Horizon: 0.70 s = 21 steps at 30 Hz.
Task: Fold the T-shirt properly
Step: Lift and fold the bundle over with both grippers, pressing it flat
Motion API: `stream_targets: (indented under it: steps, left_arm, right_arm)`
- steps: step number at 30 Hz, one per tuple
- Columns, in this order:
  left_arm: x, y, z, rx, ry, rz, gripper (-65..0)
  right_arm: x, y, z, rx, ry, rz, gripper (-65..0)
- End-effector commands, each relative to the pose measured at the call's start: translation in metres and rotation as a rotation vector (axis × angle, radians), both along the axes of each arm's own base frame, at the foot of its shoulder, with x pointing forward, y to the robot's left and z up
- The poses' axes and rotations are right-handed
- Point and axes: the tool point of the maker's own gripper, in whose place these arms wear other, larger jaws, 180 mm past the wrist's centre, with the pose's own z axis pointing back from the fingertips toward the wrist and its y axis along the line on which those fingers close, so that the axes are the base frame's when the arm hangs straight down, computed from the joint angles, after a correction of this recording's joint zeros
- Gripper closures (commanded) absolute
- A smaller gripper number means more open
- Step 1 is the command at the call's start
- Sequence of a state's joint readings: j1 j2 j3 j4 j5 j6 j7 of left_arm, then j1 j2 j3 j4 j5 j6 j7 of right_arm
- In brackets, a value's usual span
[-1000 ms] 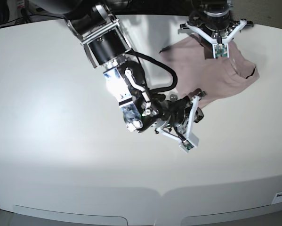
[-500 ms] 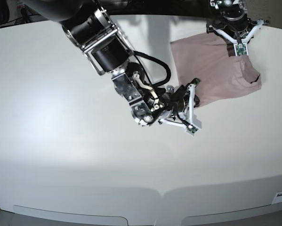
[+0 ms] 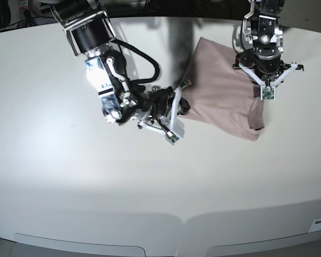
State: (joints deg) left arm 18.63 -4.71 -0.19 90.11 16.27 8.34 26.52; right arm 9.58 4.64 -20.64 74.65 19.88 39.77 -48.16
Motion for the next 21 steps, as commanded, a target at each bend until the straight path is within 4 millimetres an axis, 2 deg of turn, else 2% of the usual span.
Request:
stream_targets:
  steps: [1,4,7,10,15,17,21]
  left_arm:
    - [0.004,-0.003,-0.002,-0.009,0.007,-0.012,0.0]
    - [0.018,-0.013,-0.004,-0.022,-0.006,-0.055,0.0]
    - [0.033,-0.028,0.002,-0.033,-0.046,-0.106,0.0]
    - [0.047,-0.044,0.009,-0.045,-0.074,-0.153,0.0]
    - [0.073,-0.064,0.025,-0.054,-0.124,-0.206,0.0]
    - [0.082,-0.063,0.031,-0.049,-0.136,-0.204,0.0]
    - [0.096,-0.056,0.041,-0.058,-0.152,-0.192,0.0]
  right_arm:
    - [-0.002,-0.011,0.002,-0.030,-0.013,0.011,0.0]
    - [-0.026,-0.028,-0.001,-0.046,-0.013,0.019,0.0]
    - [-0.053,-0.034,0.002,-0.019,0.003,0.026,0.0]
    - [-0.079,-0.035,0.005,0.012,0.025,0.019,0.0]
    - [-0.119,-0.021,0.012,0.085,0.045,0.008,0.0]
    - [-0.128,-0.018,0.013,0.109,0.051,-0.012,0.0]
    - [-0.135,-0.016,0.012,0.130,0.062,-0.044,0.0]
